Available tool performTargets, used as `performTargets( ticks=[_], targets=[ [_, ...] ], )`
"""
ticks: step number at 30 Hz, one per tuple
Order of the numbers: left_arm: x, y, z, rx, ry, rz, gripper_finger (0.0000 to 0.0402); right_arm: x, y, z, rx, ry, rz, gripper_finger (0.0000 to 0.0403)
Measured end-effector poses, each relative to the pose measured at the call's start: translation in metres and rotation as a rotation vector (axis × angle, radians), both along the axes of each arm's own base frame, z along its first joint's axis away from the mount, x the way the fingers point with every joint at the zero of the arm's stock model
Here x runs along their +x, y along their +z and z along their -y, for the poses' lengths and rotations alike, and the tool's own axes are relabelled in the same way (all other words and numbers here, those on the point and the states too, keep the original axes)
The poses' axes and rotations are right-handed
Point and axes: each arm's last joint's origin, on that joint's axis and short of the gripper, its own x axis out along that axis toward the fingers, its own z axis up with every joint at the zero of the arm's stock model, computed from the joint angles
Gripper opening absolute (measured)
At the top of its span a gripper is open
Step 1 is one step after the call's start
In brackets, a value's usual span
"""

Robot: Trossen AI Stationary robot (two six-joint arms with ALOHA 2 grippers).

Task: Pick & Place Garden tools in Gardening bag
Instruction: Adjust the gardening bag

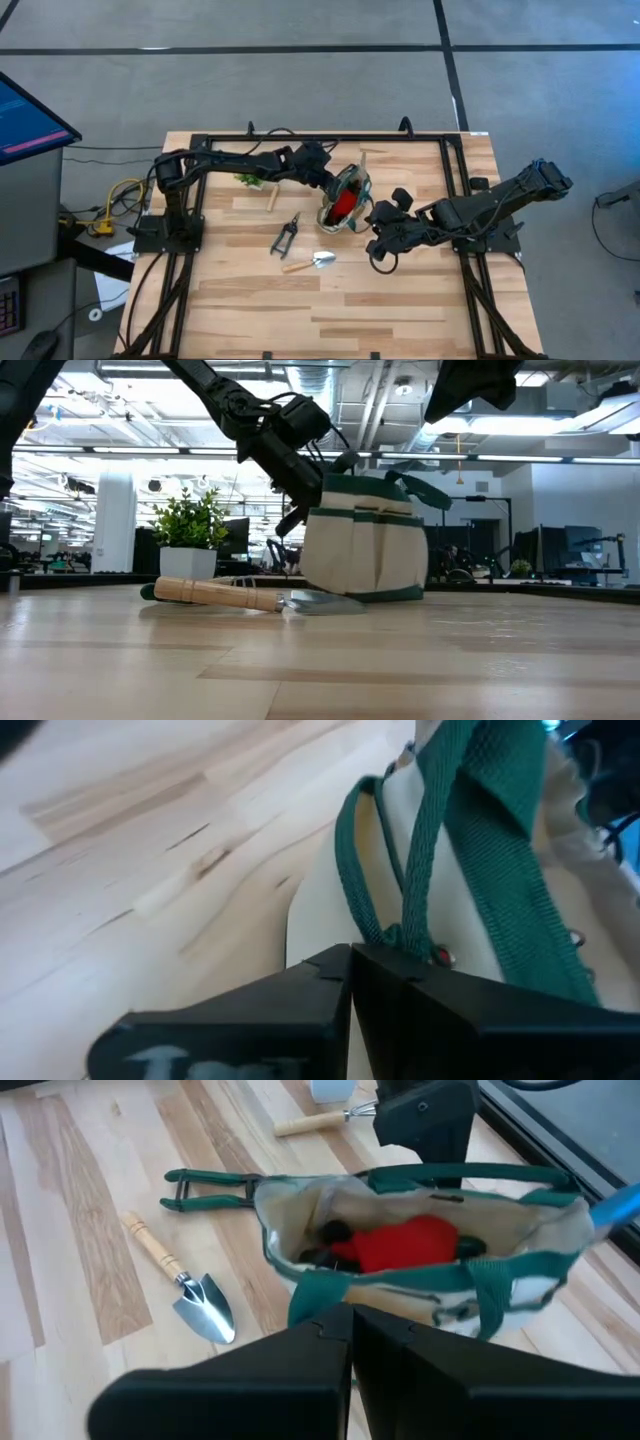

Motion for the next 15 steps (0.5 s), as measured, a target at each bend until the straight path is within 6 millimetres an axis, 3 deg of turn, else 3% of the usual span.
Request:
performTargets(
  ticks=[15],
  targets=[
    [0.012, 0.001, 0.019, 0.009, -0.028, 0.059, 0.0001, 0.002, 0.001, -0.001, 0.008, -0.002, 0.026, 0.0000]
  ],
)
